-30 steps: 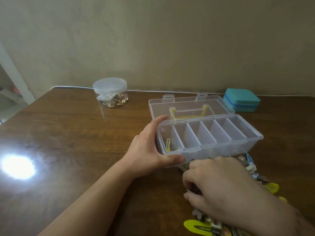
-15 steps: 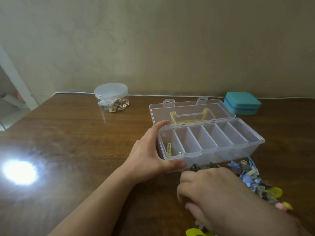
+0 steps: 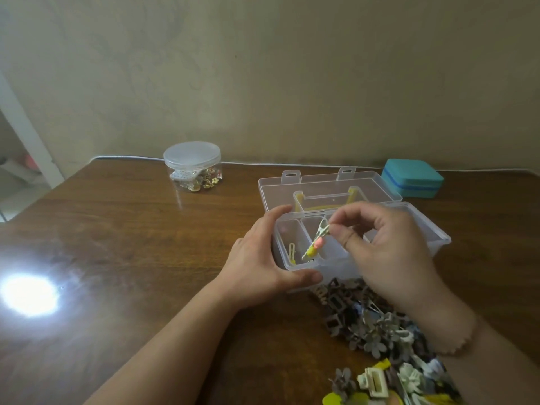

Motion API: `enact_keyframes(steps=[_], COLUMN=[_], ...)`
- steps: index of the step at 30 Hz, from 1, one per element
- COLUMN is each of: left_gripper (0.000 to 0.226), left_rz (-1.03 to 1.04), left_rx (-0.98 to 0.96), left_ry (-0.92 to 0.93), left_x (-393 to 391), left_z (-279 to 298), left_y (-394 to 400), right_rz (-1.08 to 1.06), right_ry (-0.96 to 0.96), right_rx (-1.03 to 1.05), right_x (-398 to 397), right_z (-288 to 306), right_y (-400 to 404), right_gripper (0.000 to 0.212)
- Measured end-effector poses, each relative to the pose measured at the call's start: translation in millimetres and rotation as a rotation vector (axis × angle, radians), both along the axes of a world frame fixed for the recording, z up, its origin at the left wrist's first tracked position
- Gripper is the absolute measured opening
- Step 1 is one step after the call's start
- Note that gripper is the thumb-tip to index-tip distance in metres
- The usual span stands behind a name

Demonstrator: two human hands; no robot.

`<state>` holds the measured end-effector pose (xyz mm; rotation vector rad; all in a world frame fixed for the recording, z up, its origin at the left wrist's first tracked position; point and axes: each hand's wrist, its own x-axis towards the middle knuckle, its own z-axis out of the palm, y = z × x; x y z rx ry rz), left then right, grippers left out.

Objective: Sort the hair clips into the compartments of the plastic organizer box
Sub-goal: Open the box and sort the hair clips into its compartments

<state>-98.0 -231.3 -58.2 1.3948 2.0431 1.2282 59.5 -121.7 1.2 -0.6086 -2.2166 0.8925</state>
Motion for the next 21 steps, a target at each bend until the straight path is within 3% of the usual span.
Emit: enact_keyframes(steps=[4,9,16,21], left_gripper=[0.106,0.106,0.105,0.107], left_rz=[-0.003,0.009,0.035,0.030], left_rx=[0.008,0.011,0.011,0.000], left_ry=[0.012,0.028,0.033,0.039], left_x=[0.1,2.1,1.7,0.9], left_z=[-0.1,2.0,-0.1,-0.4], left_y=[1.0,0.4,1.2,1.1], right_rz=[0.003,0.151,0.675,0.698], right_ry=[-0.180,-0.233,-0.765,-0.965], right_rx=[0.119,0.301,0.419,0.451], right_x=[-1.6,12.1,40.4,37.1], right_z=[-6.5,3.7,24.0,26.1], right_y=[-3.1,-4.8,-18.5,-26.8], right_gripper=[0.013,0.024,0.021,0.044])
